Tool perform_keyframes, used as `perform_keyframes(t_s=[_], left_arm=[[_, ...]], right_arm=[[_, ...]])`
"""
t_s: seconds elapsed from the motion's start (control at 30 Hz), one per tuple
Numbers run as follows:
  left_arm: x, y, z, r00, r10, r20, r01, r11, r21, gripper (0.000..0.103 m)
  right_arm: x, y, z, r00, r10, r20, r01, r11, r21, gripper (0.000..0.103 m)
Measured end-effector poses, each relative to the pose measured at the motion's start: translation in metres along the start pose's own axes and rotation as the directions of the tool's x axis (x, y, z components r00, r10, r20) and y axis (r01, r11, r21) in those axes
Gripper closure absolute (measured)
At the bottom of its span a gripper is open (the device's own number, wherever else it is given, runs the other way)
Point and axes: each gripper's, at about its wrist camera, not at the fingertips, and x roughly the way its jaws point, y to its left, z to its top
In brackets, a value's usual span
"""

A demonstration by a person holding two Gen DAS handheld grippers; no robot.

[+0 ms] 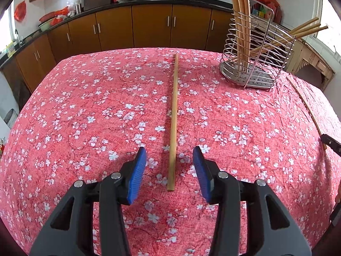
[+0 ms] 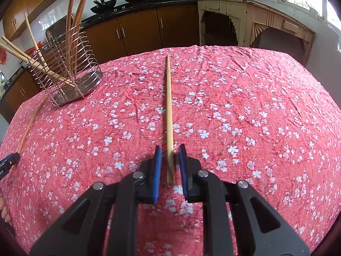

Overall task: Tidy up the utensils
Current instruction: 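Close the right gripper on its chopstick while the left gripper lowers onto another chopstick, then close the left gripper on the wooden chopstick end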

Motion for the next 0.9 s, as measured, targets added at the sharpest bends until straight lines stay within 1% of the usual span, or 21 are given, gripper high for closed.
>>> perform_keyframes(t_s=[0.17, 0.23, 0.3, 0.37, 0.5, 0.77, 0.8, 0.9], left_arm=[[0.001, 0.0, 0.0, 1.0, -0.004, 0.0, 0.004, 1.0, -0.001, 0.056], [0.002, -0.001, 0.001, 1.0, 0.002, -0.001, -0.002, 1.0, 0.006, 0.056], [0.001, -0.008, -0.002, 0.999, 0.037, -0.008, -0.037, 0.997, 0.06, 0.056], [-0.001, -0.011, -0.004, 0.999, 0.038, -0.007, -0.037, 0.996, 0.082, 0.056], [-0.004, -0.007, -0.006, 1.0, 0.026, -0.008, -0.026, 0.997, 0.066, 0.059], [-0.005, -0.007, -0.008, 1.0, 0.026, -0.007, -0.025, 0.998, 0.066, 0.059], [-0.007, -0.007, -0.008, 1.0, 0.025, -0.007, -0.024, 0.997, 0.067, 0.06], [-0.01, -0.007, -0.009, 1.0, 0.018, -0.006, -0.018, 0.997, 0.081, 0.068]], right_arm=[[-0.001, 0.001, 0.0, 1.0, -0.003, -0.001, 0.003, 1.0, -0.005, 0.085], [-0.002, 0.008, -0.002, 0.999, -0.035, -0.003, 0.035, 0.998, -0.054, 0.085], [-0.003, 0.012, -0.004, 0.999, -0.041, -0.004, 0.041, 0.996, -0.078, 0.085], [-0.003, 0.01, -0.004, 0.999, -0.035, -0.005, 0.034, 0.997, -0.073, 0.086], [-0.004, 0.006, -0.004, 1.0, -0.022, -0.006, 0.022, 0.998, -0.059, 0.087], [-0.005, 0.007, -0.005, 1.0, -0.029, -0.005, 0.029, 0.998, -0.062, 0.088], [-0.005, 0.008, -0.005, 1.0, -0.031, -0.005, 0.03, 0.998, -0.063, 0.089], [-0.005, 0.008, -0.006, 1.0, -0.028, -0.006, 0.027, 0.998, -0.065, 0.093]])
